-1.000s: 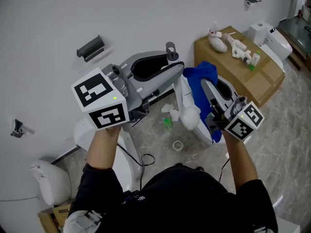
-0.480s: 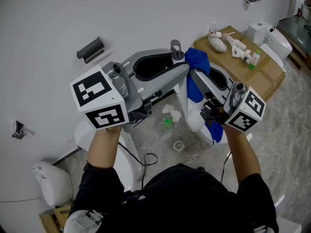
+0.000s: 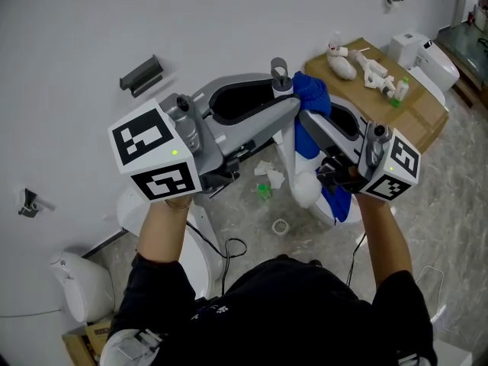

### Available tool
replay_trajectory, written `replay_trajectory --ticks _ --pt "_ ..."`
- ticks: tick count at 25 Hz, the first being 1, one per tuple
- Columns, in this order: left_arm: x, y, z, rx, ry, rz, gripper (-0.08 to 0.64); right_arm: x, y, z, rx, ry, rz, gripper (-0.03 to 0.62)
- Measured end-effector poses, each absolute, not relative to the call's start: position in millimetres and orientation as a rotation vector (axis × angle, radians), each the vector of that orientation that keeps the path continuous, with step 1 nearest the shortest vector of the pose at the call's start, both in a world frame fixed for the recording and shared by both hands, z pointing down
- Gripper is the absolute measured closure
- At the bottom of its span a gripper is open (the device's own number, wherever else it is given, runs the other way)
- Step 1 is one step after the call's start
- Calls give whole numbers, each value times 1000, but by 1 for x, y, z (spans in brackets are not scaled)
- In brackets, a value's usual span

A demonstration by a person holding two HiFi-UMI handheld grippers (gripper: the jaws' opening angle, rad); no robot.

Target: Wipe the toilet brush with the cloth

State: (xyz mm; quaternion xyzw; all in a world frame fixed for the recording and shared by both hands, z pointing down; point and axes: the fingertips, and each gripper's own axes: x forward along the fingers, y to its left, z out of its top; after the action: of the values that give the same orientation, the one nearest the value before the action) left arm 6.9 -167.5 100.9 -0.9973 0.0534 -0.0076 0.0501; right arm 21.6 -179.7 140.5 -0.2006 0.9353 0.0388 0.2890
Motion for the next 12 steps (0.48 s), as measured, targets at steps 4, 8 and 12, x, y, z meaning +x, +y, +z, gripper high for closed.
replay_trajectory --ticks 4,8,12 --pt "7 -167 101 -3038 164 -22 460 21 -179 143 -520 2496 85 528" --pt "7 -169 103 -3040 174 -23 460 20 -182 150 -521 2497 45 528" --pt "7 -169 104 -3036 179 -29 462 18 -184 156 -518 2504 15 529"
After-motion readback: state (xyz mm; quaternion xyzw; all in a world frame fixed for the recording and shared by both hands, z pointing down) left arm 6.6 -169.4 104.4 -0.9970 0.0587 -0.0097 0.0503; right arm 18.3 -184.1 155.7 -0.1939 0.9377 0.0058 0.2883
